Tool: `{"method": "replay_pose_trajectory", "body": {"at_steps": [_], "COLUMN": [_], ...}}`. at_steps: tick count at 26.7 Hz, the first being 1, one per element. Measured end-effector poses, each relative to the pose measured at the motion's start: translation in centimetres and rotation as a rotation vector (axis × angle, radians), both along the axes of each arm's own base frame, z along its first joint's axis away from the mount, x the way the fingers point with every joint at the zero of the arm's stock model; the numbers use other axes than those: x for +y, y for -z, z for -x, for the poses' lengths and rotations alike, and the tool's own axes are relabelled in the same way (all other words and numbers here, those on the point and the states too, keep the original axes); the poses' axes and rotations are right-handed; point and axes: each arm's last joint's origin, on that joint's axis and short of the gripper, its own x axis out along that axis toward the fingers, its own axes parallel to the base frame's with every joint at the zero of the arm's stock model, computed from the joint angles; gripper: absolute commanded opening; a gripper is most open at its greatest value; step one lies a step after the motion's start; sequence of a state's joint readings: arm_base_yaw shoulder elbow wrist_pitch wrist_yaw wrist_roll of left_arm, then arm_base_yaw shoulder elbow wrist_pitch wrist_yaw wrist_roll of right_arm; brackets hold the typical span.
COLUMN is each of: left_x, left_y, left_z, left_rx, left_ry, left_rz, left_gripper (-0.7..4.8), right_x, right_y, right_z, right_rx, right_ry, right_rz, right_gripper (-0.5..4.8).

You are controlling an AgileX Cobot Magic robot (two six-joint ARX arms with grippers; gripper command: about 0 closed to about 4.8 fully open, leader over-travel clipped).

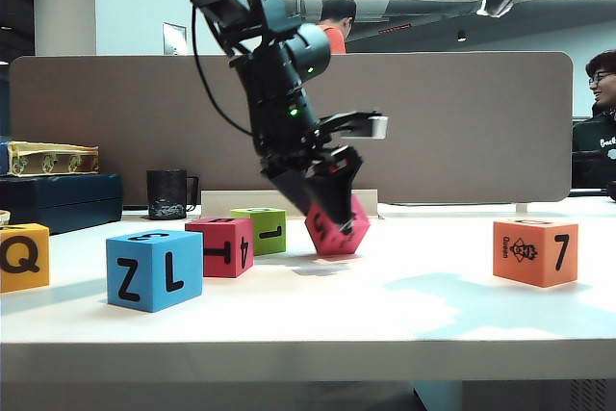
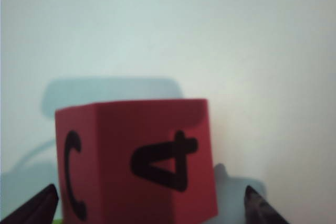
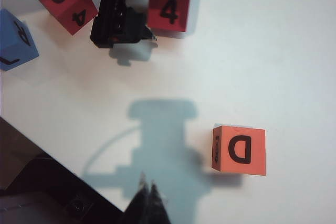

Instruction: Select the appropriate blocks from the scattered letter blocks on the table and arrange them in a row to spell out "ABCD".

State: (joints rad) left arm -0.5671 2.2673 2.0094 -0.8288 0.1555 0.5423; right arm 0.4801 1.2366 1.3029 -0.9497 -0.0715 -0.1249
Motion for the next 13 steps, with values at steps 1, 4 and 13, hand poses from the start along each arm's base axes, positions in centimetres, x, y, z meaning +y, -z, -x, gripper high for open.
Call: {"method": "replay_pose_trajectory", "body": {"at_steps": [1,4,13], "left_x": [-0.2,-0.8,-2.1], "left_y": [-0.3,-1.3,-1.7], "left_z": [0.1,0.3,1.2], "left_rx": [-0.005,-0.031,-0.026], "left_ry": [0.003,0.013,0.013], "left_rz": [0.002,0.008,0.007], "left_gripper": [4.7,4.7,4.67], "right_x": [0.0,0.0,0.1], "right_y": [0.0,-0.1,-0.1], "right_z": [0.0,-0.1,-0.1], "right_rx": [-0.003,-0.007,-0.013], "right_ry": [0.0,0.0,0.0], "right_rz": [-0.001,-0.004,-0.006], "right_gripper": [-0.01,-0.01,-0.01]}}
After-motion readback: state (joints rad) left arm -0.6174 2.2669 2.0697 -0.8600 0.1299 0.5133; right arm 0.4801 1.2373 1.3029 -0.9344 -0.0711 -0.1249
